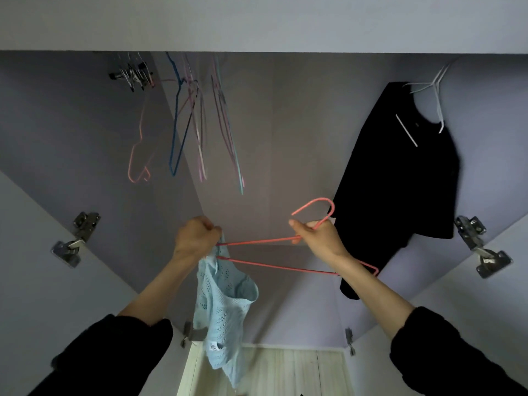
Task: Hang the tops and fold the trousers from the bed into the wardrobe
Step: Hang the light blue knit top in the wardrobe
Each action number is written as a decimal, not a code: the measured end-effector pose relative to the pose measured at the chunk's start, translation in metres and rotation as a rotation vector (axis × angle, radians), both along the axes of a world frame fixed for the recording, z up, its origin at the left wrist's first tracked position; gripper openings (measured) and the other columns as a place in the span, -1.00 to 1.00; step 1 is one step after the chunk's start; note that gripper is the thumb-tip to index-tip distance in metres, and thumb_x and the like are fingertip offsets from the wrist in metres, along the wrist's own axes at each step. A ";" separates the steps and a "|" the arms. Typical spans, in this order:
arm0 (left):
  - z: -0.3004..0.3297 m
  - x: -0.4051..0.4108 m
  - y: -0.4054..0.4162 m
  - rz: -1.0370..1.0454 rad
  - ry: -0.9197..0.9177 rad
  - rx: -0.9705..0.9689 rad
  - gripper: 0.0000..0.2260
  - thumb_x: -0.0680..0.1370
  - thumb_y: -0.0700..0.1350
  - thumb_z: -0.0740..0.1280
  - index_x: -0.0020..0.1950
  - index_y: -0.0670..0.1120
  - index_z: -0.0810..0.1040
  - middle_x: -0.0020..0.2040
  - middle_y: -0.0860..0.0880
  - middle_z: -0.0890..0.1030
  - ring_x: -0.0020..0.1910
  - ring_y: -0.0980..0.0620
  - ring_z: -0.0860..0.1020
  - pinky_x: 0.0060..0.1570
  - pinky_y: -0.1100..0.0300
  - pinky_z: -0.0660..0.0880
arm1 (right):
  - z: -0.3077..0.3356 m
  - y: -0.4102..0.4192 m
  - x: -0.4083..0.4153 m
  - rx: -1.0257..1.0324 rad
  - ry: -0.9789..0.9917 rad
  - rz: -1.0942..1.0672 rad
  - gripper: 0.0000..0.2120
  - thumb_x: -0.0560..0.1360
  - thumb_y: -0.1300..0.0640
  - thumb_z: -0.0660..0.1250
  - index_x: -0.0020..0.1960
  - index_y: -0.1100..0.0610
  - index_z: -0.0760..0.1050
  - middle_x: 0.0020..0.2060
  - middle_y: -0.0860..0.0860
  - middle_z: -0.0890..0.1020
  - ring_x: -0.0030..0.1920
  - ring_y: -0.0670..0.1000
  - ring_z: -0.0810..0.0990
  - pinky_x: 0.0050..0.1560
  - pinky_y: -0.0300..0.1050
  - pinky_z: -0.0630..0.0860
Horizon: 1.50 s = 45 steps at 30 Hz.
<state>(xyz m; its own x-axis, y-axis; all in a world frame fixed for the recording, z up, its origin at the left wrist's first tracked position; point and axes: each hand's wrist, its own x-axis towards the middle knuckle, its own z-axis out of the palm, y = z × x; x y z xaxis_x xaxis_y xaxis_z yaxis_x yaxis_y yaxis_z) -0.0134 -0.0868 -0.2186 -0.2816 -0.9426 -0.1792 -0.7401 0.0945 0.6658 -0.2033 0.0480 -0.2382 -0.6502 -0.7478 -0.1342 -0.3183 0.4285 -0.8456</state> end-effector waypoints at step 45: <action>0.077 0.071 -0.014 -0.401 0.158 -0.722 -0.80 0.55 -0.21 0.15 -0.05 -0.29 0.53 -0.22 -0.10 0.53 -0.27 0.15 0.39 -0.25 0.38 0.25 | -0.083 -0.028 0.005 0.720 0.725 0.617 -0.65 0.58 -0.03 0.12 0.34 0.01 0.39 0.39 0.11 0.30 0.44 0.12 0.17 0.32 0.04 0.27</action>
